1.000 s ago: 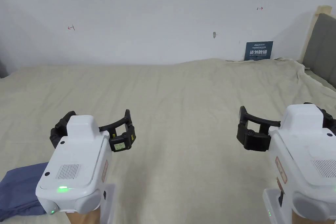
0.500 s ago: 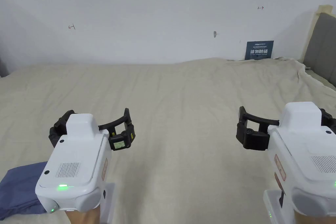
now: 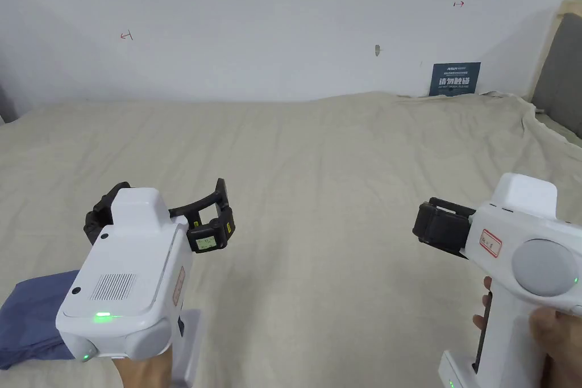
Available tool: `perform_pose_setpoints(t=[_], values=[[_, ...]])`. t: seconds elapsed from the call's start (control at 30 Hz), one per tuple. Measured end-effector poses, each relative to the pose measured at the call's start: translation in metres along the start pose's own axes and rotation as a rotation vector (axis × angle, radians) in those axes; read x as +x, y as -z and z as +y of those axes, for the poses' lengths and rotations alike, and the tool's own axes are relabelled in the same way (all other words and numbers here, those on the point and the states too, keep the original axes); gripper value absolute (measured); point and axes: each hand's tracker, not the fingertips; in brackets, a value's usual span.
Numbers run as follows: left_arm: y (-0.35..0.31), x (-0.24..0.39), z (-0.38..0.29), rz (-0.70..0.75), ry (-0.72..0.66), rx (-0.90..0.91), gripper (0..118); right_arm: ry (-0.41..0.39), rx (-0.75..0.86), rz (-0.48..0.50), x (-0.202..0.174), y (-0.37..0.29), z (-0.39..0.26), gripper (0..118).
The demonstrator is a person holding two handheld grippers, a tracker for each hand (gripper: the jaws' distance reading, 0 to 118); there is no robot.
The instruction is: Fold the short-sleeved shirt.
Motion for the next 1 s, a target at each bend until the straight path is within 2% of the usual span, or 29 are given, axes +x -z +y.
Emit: perform_pose_setpoints(t=[0.13, 0.53, 0.6, 0.83, 1.0], values=[[0.0, 0.0, 0.001, -0.001, -0.003, 0.003, 118, -0.012, 0.0, -0.034, -0.007, -0.008, 0.003, 117], [-0.002, -0.002, 0.003, 0.001, -0.001, 0.014, 118, -0.107, 0.046, -0.016, -0.008, -0.005, 0.003, 117], [-0.002, -0.002, 0.004, 0.001, -0.002, 0.016, 118, -0.145, 0.095, 0.016, -0.008, -0.006, 0.001, 117], [-0.002, -0.003, 0.005, 0.002, 0.0, 0.022, 118, -0.185, 0.276, 0.113, -0.006, -0.015, -0.004, 117], [-0.002, -0.002, 0.006, 0.004, -0.002, 0.027, 118, -0.217, 0.434, 0.095, -0.004, -0.012, -0.015, 117]])
